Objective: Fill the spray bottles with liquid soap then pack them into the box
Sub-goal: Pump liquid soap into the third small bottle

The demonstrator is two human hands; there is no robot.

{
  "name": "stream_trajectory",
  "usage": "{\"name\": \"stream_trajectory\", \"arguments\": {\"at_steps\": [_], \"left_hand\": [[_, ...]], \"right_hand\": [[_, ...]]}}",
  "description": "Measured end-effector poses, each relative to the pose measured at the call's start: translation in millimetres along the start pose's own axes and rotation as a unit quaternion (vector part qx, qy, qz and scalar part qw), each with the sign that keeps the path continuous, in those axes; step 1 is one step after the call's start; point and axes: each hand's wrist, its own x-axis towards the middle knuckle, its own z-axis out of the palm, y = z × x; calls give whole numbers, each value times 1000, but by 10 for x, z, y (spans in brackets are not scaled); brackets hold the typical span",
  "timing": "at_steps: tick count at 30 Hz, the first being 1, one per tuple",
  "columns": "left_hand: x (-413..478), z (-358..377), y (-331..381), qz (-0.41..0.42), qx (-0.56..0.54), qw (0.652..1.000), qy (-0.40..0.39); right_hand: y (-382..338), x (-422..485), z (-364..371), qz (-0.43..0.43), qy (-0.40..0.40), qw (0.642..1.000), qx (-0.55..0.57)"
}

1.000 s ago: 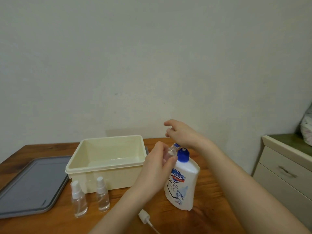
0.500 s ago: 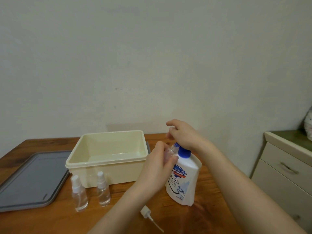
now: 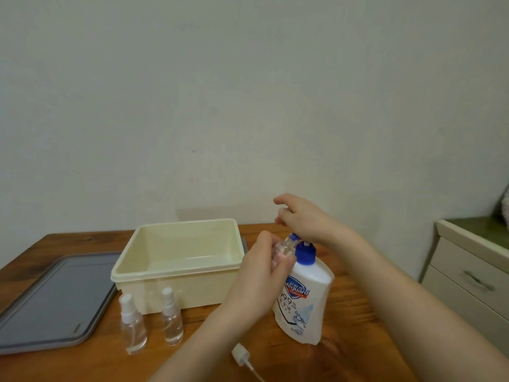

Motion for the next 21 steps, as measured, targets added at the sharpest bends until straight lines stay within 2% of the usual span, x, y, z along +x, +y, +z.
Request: {"name": "stream_trajectory", "arguments": {"at_steps": [6,15,21], "left_hand": [[-19,68,-100,-16,7,1000,10],[-21,189,-128,-43,-41,994,94],[-26,180,-130,-42,-68,992,93]], "right_hand": [[59,-19,87,8,9,1000,-19],[-21,-12,-2,20,-14,999,-47],[-61,-31,-14,33,-20,998,-42]]}}
